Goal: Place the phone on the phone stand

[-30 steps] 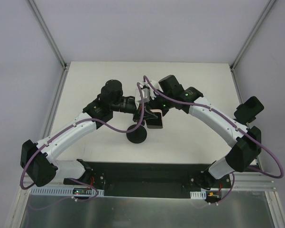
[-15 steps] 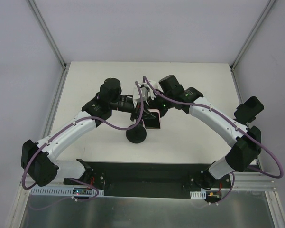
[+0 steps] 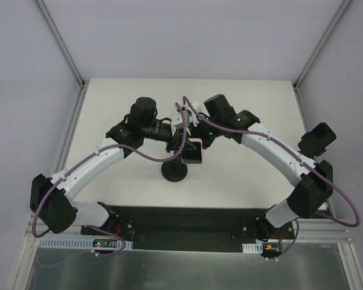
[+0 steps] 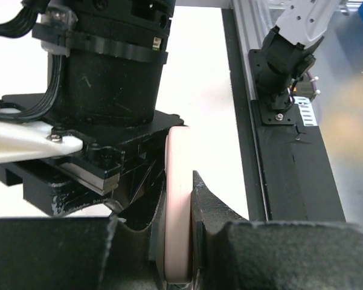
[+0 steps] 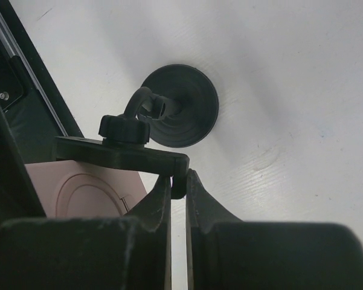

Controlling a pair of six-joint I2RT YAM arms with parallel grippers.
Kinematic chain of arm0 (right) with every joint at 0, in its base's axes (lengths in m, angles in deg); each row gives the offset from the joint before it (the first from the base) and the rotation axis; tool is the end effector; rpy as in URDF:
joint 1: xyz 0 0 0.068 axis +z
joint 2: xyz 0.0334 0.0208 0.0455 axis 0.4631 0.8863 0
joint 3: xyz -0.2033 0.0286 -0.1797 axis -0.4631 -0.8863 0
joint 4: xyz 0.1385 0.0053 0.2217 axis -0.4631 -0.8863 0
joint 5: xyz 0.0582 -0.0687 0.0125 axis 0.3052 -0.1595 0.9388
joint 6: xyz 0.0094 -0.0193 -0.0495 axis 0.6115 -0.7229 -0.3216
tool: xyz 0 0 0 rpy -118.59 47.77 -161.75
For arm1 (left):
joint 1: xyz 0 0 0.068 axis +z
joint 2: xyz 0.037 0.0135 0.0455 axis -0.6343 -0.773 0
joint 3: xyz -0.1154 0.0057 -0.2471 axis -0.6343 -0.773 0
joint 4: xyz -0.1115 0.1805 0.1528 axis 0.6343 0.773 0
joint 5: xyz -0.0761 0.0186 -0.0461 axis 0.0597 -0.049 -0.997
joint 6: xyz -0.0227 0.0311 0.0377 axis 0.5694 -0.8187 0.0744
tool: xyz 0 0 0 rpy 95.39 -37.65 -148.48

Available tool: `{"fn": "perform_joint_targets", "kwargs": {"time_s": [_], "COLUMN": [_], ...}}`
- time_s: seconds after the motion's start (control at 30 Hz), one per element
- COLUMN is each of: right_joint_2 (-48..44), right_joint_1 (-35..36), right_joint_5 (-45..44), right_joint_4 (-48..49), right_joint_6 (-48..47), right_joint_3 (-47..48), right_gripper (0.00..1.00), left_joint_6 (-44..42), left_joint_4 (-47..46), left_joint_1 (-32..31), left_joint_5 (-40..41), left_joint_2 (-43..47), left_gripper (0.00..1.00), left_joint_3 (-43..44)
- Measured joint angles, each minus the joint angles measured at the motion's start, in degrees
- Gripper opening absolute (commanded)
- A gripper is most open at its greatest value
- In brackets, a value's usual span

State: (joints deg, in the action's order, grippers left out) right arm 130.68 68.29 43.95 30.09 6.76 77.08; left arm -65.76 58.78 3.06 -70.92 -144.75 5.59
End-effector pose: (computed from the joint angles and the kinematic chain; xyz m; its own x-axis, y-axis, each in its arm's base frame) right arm 0.2463 0.2302 0.3383 -0.1413 -0.6217 -0.7704 -0.9578 0.2825 -0.0522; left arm 0.2218 -0.1992 0.3625 0.0676 0.1307 -0.9891 0.9970 -0.0469 0.0619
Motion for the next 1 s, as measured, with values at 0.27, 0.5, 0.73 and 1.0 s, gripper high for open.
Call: {"fn": "perform_joint_targets", "kwargs": {"time_s": [0.27, 0.5, 0.73, 1.0], "right_joint_2": [0.0, -5.92, -5.01, -1.81], "right_joint_1": [0.07, 13.18, 21.64, 27.74], "right_joint_5": [-4.37, -33.92, -56.52, -71.52], "right_joint_4": [1.31, 9.88, 10.69, 4.61], "right_joint_6": [5.95, 27.91, 35.17, 43.25], "right_joint_3": [-0.02, -8.09, -8.46, -4.37], "right_gripper": [0.0, 0.0, 0.0, 0.0], "left_joint_6": [1.53, 8.96, 18.34, 23.26], "left_joint_4": [3.74, 10.47, 8.59, 10.91], "left_joint_1": [-5.09, -11.91, -12.52, -12.92], "left_joint_5": [22.45, 50.6, 60.35, 61.79], "left_joint_2": [6.1, 13.4, 12.09, 10.99], "left_gripper": [0.0, 0.0, 0.0, 0.0], "left_joint_3": [-2.01, -6.08, -6.16, -3.98]}}
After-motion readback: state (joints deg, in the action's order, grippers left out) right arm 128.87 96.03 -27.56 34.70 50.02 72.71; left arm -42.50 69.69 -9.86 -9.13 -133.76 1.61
